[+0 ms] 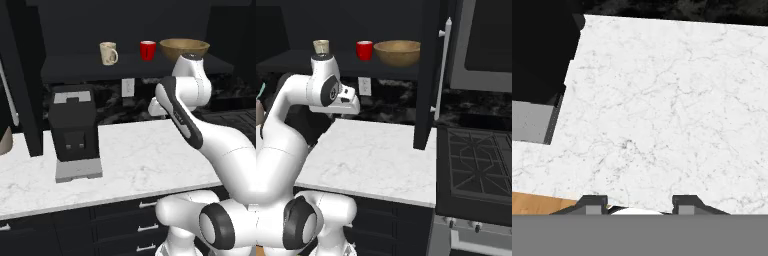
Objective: Gather all objects into one cabinet and sort the glasses and bowls to opposite sides.
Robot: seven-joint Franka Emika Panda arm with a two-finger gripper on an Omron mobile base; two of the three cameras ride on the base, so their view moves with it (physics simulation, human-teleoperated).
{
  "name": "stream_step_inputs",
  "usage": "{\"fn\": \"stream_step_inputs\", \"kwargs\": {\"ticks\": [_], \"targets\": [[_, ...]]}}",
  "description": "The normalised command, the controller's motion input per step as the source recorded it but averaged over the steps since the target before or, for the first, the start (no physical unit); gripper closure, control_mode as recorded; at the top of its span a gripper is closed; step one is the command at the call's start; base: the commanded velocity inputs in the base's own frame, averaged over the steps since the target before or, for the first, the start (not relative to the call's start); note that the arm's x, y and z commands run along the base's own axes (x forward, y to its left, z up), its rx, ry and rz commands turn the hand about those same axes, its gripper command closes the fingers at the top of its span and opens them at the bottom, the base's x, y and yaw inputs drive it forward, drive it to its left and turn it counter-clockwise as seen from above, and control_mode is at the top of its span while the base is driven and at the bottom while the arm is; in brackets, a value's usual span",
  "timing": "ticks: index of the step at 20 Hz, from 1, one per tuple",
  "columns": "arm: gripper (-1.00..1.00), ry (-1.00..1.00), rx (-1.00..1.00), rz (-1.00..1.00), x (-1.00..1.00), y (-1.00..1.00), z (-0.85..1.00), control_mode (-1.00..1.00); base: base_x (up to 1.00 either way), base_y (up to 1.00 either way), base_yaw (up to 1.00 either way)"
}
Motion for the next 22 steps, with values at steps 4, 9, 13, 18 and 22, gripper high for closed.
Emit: {"fn": "stream_step_inputs", "kwargs": {"ticks": [4,9,13,18,22], "targets": [[-1.00,0.00,0.00,0.00,0.00,0.00,0.00,1.00,-0.30,0.00,0.00],[-1.00,0.00,0.00,0.00,0.00,0.00,0.00,1.00,-1.00,0.18,0.00],[-1.00,0.00,0.00,0.00,0.00,0.00,0.00,1.00,-1.00,0.26,0.00],[-1.00,0.00,0.00,0.00,0.00,0.00,0.00,1.00,-0.91,0.75,0.00],[-1.00,0.00,0.00,0.00,0.00,0.00,0.00,1.00,-0.62,0.99,0.00]]}}
